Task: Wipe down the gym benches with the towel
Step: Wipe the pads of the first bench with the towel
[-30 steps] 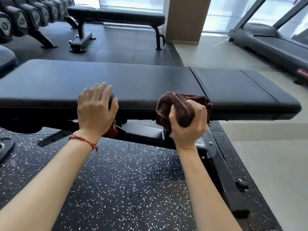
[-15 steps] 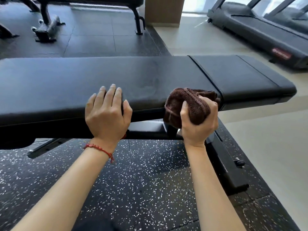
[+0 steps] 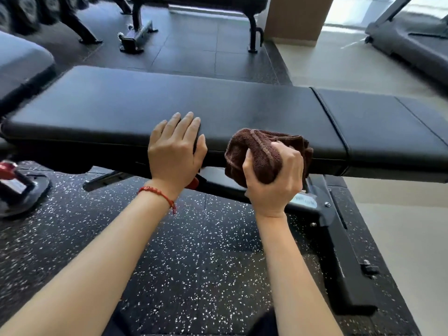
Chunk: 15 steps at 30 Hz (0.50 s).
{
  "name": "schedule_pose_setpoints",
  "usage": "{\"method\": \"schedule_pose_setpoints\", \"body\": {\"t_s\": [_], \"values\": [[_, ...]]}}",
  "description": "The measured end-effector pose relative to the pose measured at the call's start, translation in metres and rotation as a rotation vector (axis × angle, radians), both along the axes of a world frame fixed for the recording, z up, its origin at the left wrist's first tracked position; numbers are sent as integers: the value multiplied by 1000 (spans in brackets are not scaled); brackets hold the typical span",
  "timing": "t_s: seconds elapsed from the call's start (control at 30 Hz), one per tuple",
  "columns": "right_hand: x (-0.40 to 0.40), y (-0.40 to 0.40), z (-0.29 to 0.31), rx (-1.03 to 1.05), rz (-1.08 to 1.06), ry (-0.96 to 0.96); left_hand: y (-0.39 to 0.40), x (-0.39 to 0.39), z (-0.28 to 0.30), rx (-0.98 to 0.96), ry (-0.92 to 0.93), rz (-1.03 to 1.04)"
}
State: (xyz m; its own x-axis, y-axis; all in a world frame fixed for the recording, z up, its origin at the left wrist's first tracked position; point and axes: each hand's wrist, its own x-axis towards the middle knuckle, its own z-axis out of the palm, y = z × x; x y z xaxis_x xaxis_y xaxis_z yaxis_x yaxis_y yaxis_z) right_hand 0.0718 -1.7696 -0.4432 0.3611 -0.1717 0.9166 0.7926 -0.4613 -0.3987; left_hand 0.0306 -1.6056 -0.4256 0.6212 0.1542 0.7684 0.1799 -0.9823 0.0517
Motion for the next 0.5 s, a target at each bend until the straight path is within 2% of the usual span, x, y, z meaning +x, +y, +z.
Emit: {"method": "schedule_pose_setpoints", "body": {"t_s": [0.27, 0.5], "values": [[3, -1, -2, -13, 41, 0, -5, -7, 11, -92, 108, -8], [6, 2, -5, -4, 4, -54, 22, -27, 11, -103, 29, -33]]}}
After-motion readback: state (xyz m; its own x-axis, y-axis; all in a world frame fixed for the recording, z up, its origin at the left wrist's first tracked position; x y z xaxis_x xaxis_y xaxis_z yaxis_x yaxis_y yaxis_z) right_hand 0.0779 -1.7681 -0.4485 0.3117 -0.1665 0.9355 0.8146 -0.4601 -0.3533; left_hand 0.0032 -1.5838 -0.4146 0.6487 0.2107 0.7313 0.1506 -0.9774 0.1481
